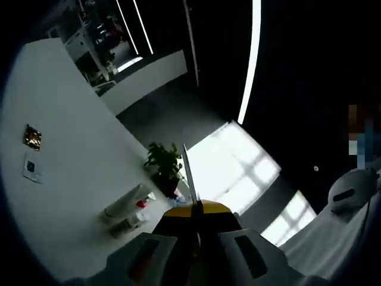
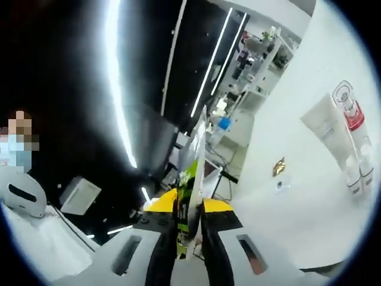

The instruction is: Arrange the skincare products in the storage area until every visible bottle or jar stands upright without overlapping.

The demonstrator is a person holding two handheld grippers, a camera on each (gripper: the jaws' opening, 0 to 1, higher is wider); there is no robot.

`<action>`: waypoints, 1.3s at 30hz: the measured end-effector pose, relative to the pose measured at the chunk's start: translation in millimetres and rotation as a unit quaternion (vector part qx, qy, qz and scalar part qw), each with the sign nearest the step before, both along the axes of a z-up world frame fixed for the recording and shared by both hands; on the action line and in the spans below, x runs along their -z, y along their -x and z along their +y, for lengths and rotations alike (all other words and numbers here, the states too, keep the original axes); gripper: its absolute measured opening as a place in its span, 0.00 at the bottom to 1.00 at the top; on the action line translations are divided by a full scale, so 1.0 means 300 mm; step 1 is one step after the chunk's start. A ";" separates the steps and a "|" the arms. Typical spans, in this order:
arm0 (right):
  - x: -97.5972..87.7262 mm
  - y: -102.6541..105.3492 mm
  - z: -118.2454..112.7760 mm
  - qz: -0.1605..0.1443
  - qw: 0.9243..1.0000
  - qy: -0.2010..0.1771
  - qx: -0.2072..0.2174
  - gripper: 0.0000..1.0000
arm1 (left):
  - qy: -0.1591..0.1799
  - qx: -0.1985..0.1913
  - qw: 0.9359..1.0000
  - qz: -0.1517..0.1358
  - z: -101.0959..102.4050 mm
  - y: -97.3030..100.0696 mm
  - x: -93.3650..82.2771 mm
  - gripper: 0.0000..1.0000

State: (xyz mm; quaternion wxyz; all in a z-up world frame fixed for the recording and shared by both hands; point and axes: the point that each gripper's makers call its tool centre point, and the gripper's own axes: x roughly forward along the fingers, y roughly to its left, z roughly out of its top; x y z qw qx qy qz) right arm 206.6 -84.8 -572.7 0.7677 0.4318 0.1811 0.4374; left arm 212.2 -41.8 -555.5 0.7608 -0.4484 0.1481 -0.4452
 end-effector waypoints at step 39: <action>0.204 -0.081 -0.067 0.024 0.991 0.130 -0.021 0.05 | -0.105 -0.094 0.984 0.111 -0.054 -0.020 0.289 0.00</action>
